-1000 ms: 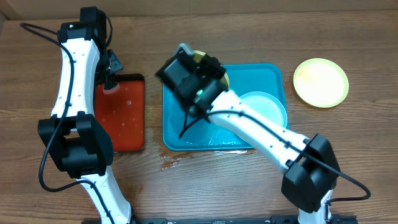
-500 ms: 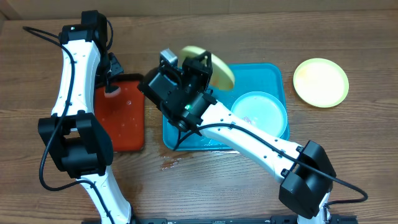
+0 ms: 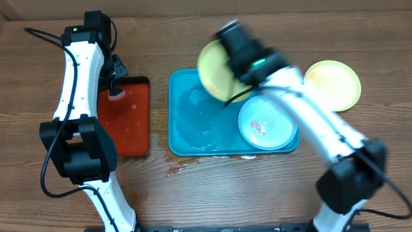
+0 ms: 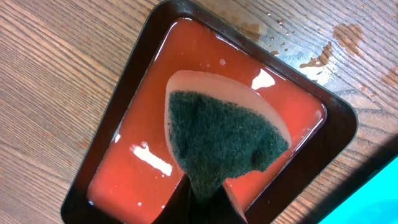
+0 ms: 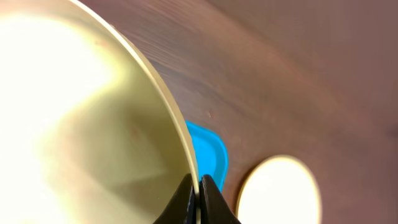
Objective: Clean dirty plates on tray and stack at the side
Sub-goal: 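Stack the yellow plate onto the first yellow plate with the right gripper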
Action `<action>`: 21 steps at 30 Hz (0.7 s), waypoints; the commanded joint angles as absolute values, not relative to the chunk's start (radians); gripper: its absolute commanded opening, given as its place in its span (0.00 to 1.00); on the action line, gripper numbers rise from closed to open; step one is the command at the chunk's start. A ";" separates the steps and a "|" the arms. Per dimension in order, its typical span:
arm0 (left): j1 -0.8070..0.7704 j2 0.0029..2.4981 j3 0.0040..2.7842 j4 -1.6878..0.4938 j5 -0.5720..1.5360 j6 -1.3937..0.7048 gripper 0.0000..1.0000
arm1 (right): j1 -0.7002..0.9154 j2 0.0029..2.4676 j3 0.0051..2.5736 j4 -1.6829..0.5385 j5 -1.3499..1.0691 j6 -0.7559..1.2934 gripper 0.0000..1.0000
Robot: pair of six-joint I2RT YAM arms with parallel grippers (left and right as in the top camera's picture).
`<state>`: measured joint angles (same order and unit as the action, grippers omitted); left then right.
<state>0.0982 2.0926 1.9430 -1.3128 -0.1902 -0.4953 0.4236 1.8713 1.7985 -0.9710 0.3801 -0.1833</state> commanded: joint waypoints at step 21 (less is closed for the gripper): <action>0.097 2.073 1.943 -1.286 -0.129 -0.505 0.04 | -0.520 2.082 1.596 -0.902 -0.274 0.109 0.05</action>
<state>0.0982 2.0926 1.9430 -1.2869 -0.1417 -0.4953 -0.5251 2.0544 1.6024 -0.9154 -0.2398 0.0761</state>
